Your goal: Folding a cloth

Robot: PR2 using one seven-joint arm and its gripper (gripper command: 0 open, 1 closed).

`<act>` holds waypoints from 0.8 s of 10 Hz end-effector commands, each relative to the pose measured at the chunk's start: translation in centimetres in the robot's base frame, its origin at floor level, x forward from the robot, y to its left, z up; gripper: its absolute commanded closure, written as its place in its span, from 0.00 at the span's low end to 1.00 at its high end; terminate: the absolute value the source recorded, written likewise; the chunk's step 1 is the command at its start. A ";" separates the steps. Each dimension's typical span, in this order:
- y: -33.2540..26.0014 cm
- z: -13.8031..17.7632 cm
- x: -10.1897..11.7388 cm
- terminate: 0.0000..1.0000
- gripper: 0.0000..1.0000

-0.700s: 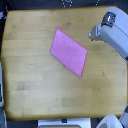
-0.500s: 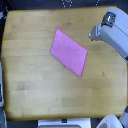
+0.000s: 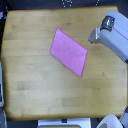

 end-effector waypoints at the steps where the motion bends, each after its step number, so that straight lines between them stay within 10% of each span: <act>1: 2.9 -3.3 -3.2 0.00 0.00; 8: 8.1 -9.4 -4.2 0.00 0.00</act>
